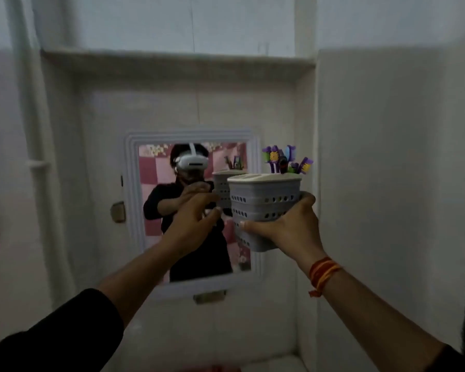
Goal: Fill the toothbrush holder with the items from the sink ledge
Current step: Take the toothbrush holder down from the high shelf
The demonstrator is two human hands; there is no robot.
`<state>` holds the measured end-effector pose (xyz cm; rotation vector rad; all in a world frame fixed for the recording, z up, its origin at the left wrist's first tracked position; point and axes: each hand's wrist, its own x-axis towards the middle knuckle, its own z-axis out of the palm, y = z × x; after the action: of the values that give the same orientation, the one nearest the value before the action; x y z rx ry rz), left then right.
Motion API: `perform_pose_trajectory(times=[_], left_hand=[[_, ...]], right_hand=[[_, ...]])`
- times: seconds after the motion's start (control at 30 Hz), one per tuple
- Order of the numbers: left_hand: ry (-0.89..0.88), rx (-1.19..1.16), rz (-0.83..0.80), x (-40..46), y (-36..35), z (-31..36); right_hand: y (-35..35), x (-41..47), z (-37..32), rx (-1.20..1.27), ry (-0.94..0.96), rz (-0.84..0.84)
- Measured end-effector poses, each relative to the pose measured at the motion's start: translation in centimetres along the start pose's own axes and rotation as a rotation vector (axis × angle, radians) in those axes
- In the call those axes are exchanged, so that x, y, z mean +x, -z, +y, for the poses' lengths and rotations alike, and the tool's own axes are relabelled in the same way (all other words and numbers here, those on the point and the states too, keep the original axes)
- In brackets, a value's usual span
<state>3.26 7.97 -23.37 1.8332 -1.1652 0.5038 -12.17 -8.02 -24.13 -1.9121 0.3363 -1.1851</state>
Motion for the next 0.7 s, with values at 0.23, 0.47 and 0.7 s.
perform_pose_trajectory(times=[0.23, 0.47, 0.7], left_hand=[[0.214, 0.128, -0.242, -9.0, -6.3, -6.7], [0.420, 0.235, -0.596, -15.7, -13.7, -13.0], [0.447, 0.410, -0.924, -18.6, -19.1, -18.4]], right_hand=[[-4.1, -9.1, 11.4, 0.010, -0.137, -0.028], [-6.7, -17.7, 22.1, -0.022, -0.350, -0.086], [-8.9, -24.8, 29.5, -0.020, -0.504, -0.119]])
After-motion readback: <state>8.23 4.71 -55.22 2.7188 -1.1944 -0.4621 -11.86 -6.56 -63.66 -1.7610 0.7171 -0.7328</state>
